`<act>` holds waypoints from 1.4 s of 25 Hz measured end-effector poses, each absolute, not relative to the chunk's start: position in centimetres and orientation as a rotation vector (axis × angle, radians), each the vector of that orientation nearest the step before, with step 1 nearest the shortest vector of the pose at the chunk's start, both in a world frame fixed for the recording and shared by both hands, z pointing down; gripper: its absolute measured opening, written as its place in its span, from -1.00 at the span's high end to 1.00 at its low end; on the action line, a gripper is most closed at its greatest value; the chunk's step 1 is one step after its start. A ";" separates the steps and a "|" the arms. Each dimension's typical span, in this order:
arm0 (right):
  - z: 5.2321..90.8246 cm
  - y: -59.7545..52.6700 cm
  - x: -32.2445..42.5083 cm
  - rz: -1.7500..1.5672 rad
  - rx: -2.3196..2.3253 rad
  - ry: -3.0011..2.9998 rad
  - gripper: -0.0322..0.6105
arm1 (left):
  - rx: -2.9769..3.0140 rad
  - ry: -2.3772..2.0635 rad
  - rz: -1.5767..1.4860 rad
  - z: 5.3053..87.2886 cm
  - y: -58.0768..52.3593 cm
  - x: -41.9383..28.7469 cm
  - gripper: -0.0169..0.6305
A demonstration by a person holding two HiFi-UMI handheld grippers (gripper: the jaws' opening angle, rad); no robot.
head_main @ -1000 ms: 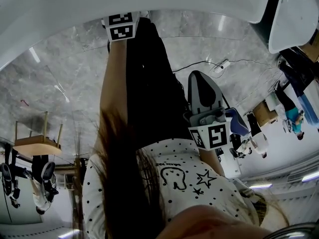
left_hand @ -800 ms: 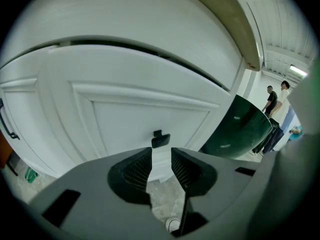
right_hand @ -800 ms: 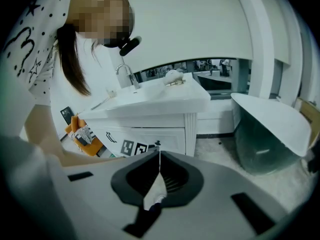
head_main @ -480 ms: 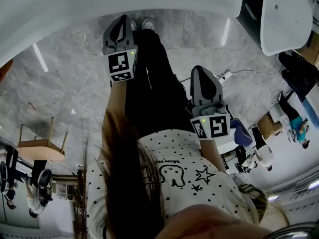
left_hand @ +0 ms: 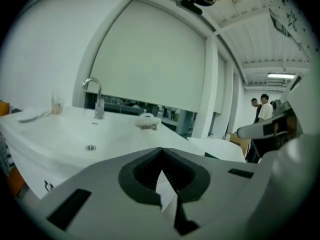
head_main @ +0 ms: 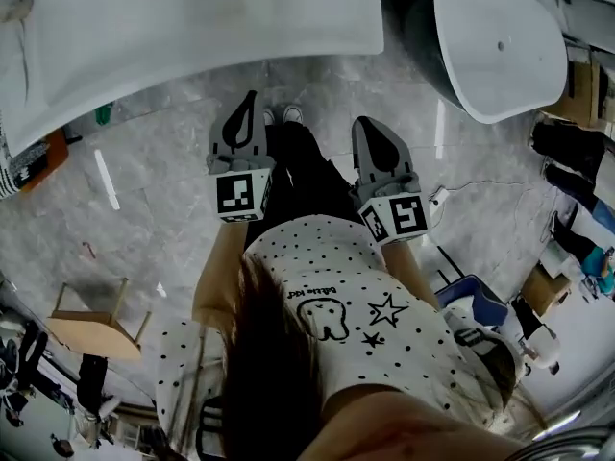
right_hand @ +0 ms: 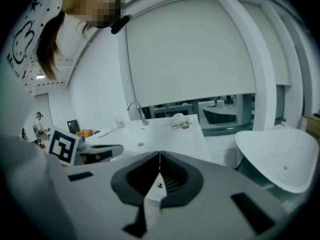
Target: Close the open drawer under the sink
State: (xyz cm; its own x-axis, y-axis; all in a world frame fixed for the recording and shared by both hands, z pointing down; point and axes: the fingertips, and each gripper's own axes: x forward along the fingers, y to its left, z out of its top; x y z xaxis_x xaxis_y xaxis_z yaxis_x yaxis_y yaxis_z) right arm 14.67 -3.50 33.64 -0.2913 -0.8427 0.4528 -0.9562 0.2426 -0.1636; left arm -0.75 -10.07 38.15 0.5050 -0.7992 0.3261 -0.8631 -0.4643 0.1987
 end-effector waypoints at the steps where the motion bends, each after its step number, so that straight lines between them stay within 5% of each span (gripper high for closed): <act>1: 32.6 -3.8 14.8 0.587 1.688 -2.262 0.86 | 2.430 -1.405 0.237 35.8 -9.9 -0.9 0.93; 10: 21.5 -2.4 15.7 0.385 1.765 -2.435 0.86 | 2.557 -1.543 0.073 19.7 -4.1 -2.0 0.93; 35: 22.2 -2.1 15.7 0.296 1.757 -2.428 0.86 | 2.576 -1.503 -0.053 20.2 -3.9 -1.0 0.93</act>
State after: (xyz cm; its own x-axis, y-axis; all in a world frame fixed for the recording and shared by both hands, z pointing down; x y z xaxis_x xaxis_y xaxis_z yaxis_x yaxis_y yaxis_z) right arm 15.73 -2.05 22.23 -0.3140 -0.9239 0.2186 -0.9494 0.3033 -0.0821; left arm -0.95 -3.89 20.16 0.4947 -0.8677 0.0490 -0.8621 -0.4828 0.1539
